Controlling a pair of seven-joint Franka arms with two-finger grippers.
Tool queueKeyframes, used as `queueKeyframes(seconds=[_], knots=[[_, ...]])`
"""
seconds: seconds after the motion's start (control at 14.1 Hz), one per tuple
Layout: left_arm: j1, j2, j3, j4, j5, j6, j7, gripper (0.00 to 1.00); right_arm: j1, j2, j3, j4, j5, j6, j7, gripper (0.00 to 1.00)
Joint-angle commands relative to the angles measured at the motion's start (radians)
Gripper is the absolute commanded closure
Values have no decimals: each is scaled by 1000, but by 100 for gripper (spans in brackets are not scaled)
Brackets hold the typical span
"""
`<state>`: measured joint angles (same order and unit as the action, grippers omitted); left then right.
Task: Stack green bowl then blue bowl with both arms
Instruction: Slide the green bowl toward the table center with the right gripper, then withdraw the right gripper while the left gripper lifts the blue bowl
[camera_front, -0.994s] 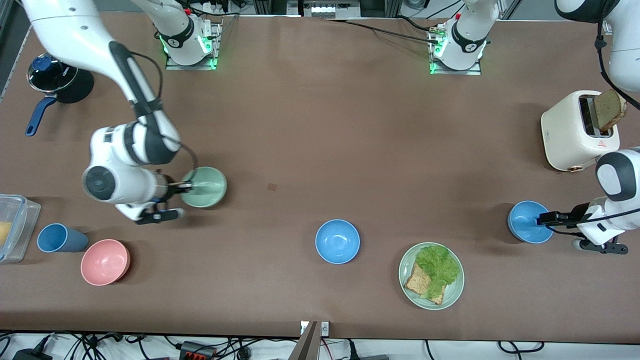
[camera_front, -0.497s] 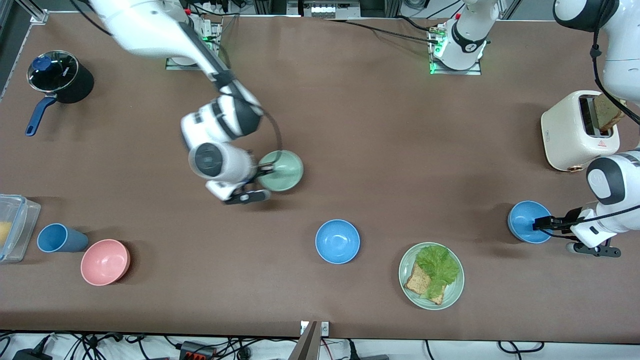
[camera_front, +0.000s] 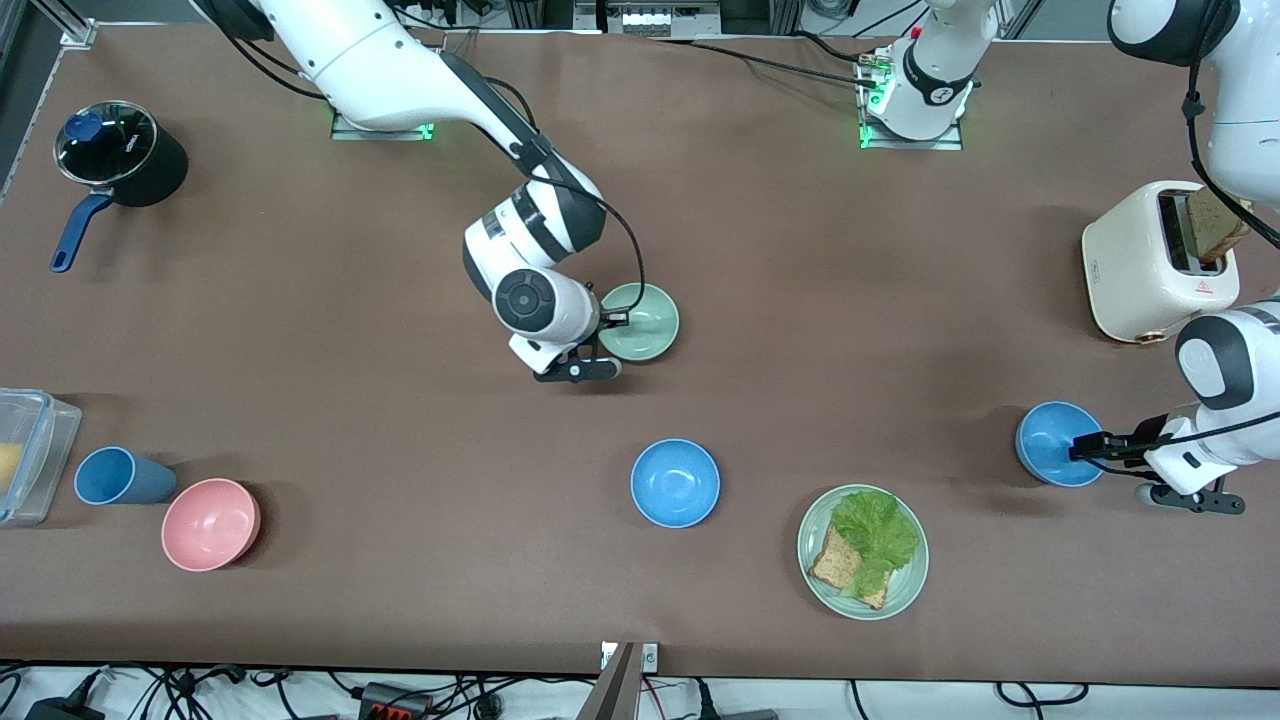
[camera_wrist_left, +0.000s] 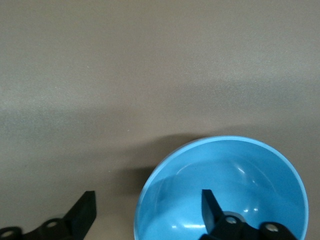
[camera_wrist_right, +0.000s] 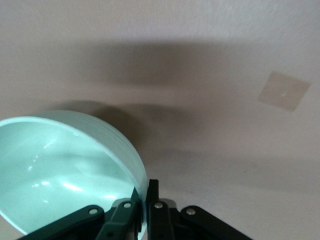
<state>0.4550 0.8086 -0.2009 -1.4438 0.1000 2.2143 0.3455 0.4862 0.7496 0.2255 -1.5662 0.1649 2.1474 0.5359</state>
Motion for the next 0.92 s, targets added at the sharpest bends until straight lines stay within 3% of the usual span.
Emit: queueKeyframes(seconds=[0.0,0.07,0.14,0.36,0.57,0.85], knots=[[5,12,-6,29,18,-4,16,39,29,0,-8,9,18,0,58,85],[7,11,-6,29,20,-4,20,46,23,-1,-8,15,19,0,97,25],[5,11,-6,29,21,-4,15,51,20,-12,-8,21,4,-1,130,0],[-2,9,-6,29,35,-5,20,78,-14,-117,-18,70,-1,-91,122,0],[10,3,-18,31,72,-7,38,99,-127,-234,-25,100,-13,-173,98,0],[14,-8,-25,29,43,-21,85,99,-289,-344,-25,109,-103,-266,-11,0]])
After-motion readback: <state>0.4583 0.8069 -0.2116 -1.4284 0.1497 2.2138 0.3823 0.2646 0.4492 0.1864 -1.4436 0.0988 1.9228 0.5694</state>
